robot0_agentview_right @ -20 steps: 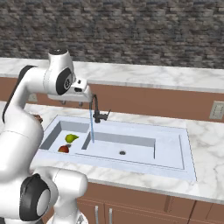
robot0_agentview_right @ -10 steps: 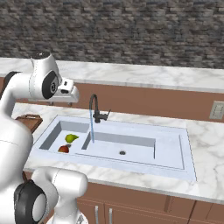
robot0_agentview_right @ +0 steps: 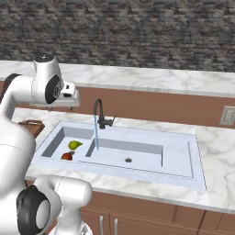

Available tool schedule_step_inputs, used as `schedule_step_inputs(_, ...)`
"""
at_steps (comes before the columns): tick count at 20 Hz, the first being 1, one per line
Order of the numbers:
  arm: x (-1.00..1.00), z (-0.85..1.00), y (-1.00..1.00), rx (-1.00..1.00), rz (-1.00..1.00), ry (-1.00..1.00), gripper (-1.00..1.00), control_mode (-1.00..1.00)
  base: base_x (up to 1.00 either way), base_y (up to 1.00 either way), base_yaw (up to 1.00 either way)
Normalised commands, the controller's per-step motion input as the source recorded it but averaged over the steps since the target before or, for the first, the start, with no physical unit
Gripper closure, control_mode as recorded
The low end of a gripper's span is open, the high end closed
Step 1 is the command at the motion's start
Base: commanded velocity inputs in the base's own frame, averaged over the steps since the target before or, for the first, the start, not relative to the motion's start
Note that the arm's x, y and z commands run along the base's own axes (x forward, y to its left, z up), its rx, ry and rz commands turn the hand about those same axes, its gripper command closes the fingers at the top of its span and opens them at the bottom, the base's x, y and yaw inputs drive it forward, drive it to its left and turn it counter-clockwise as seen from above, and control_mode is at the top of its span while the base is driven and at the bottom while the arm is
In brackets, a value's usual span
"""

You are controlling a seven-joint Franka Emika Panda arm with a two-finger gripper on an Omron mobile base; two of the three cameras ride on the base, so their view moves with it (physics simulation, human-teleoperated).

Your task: Pick the pear, mango from the sink and place them on the cutting board to airdry. Then turn off the sink faucet.

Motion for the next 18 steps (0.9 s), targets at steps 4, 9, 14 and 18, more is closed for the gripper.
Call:
schedule_step_inputs(4, 0.03, -0.19, 0.00, 0.00, 0.10, 0.01, -1.00, -1.00, 0.00, 0.00, 0.00)
schedule_step_inputs(9, 0.04, -0.24, 0.07, 0.00, 0.08, 0.00, -1.00, -1.00, 0.00, 0.00, 0.00)
schedule_step_inputs(14, 0.10, -0.32, 0.10, 0.00, 0.08, 0.00, -1.00, -1.00, 0.00, 0.00, 0.00)
schedule_step_inputs(18, 0.18, -0.18, 0.12, 0.01, 0.09, 0.00, -1.00, -1.00, 0.00, 0.00, 0.00)
